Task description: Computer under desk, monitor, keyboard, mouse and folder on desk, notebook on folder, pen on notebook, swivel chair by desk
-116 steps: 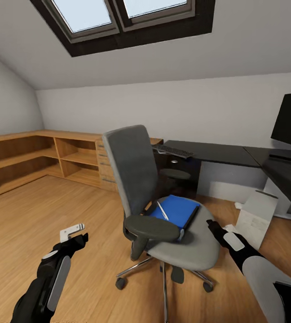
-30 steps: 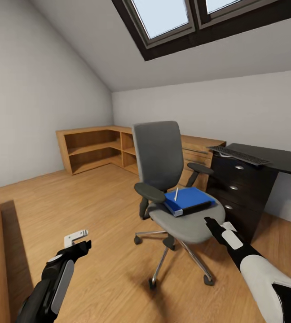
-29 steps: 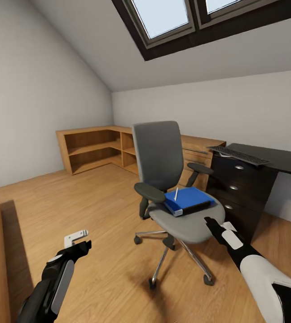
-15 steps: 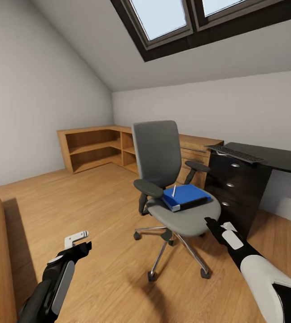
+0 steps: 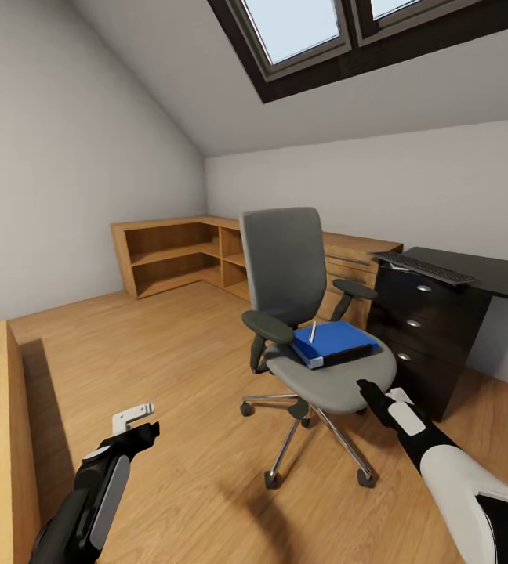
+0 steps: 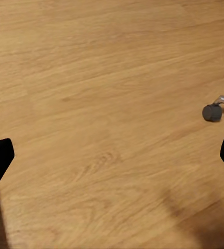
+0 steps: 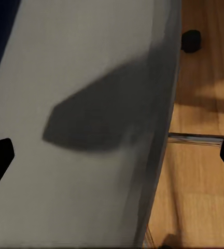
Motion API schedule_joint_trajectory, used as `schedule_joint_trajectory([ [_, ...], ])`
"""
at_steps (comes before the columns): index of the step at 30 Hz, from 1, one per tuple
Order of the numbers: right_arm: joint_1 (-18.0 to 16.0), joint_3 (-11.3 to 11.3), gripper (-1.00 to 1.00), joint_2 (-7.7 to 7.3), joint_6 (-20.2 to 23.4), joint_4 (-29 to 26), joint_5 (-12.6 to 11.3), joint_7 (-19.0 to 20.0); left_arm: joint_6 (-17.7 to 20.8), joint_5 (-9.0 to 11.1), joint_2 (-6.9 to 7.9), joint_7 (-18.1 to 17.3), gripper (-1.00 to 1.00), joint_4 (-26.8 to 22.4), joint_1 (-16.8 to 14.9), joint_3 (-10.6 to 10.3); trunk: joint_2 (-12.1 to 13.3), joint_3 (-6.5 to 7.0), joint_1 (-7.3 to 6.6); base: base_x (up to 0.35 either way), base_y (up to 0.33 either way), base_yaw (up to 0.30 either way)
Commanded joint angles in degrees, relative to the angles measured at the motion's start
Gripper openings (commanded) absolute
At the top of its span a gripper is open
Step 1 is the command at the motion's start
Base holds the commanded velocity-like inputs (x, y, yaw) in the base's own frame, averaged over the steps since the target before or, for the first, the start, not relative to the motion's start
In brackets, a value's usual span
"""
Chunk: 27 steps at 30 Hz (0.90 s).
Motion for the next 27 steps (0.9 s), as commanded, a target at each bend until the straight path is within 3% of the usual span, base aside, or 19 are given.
schedule_joint_trajectory([
  [1, 0.0, 0.1, 1.00, 0.02, 0.9, -0.1, -0.6, -0.4, 0.2, 0.6, -0.04, 0.3, 1.00, -0.1, 0.0, 0.0, 0.0, -0.07, -0.01, 0.000, 0.000, 0.004],
  [10, 0.0, 0.1, 1.00, 0.02, 2.2, -0.3, -0.6, -0.4, 0.0, 0.5, -0.18, 0.3, 1.00, 0.3, 0.0, -0.9, 0.0, -0.28, -0.01, 0.037, 0.000, 0.177],
  [14, 0.0, 0.1, 1.00, 0.02, 2.2, -0.3, -0.6, -0.4, 0.0, 0.4, -0.14, 0.4, 1.00, 0.9, 0.0, -3.1, 0.0, -0.45, -0.01, 0.271, 0.000, 0.190],
  [24, 0.0, 0.1, 1.00, -0.06, 2.2, -0.3, -0.6, -0.3, -0.1, 0.4, -0.18, 0.4, 1.00, 1.3, 0.0, -3.9, 0.0, -0.50, -0.01, 0.317, 0.000, 0.022],
  [27, 0.0, 0.1, 1.00, 0.00, 2.0, -0.2, -0.6, -0.3, 0.0, 0.4, -0.15, 0.4, 1.00, 1.7, 0.0, -5.2, 0.0, -0.50, -0.01, 0.321, 0.000, 0.000],
])
